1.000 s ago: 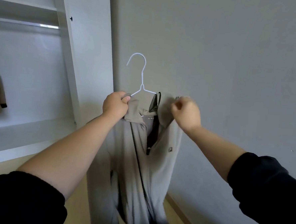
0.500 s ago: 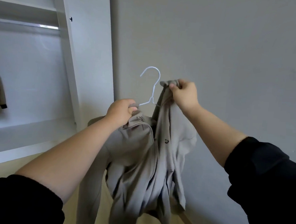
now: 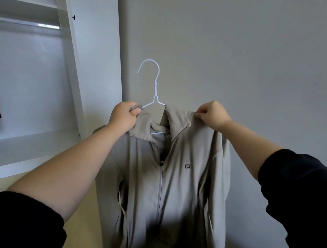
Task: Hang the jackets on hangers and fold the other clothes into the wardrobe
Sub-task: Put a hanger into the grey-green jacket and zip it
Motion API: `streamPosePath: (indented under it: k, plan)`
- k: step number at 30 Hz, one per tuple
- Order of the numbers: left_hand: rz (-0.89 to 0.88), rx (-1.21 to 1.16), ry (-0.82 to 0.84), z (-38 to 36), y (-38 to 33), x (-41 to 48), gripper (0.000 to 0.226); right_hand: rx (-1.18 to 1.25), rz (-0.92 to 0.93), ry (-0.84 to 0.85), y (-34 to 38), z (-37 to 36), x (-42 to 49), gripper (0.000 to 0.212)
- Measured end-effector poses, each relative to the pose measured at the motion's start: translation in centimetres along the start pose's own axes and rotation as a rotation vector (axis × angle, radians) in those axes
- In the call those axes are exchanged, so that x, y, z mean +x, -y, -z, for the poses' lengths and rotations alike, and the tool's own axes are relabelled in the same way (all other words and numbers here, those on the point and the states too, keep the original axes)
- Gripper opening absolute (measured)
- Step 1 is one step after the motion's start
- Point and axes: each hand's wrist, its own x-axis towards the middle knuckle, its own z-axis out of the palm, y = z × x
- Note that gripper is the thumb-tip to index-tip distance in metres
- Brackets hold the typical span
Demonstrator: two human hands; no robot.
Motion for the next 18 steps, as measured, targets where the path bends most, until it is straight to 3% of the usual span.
streamPosePath:
  k: [4, 7, 12, 15, 17, 18]
  plan:
    - [-0.052, 0.040, 0.054, 0.4, -0.2, 0.1, 0.019, 0.132, -0.057, 0.163, -0.5, 1.2, -0.4, 0.009]
    - [-0.085, 0.072, 0.110, 0.5, -0.6, 0.1, 0.018, 0.199, -0.098, 0.188, -1.1, 1.7, -0.7, 0.015]
    - [-0.179, 0.146, 0.228, 0.4, -1.6, -0.8, 0.015, 0.302, -0.067, -0.006, 0.1, 2.5, 0.4, 0.010]
    - [-0.279, 0.223, 0.315, -0.3, -2.7, -1.8, 0.017, 0.532, -0.057, -0.203, 2.7, 2.6, 1.6, 0.022]
    - [-0.295, 0.201, 0.295, -0.7, -3.3, -2.1, 0.017, 0.680, -0.043, -0.320, 4.2, 2.5, 2.1, 0.021]
    - [-0.262, 0.146, 0.236, -0.7, -3.5, -2.1, 0.017, 0.640, -0.018, -0.312, 4.7, 2.5, 2.1, 0.017]
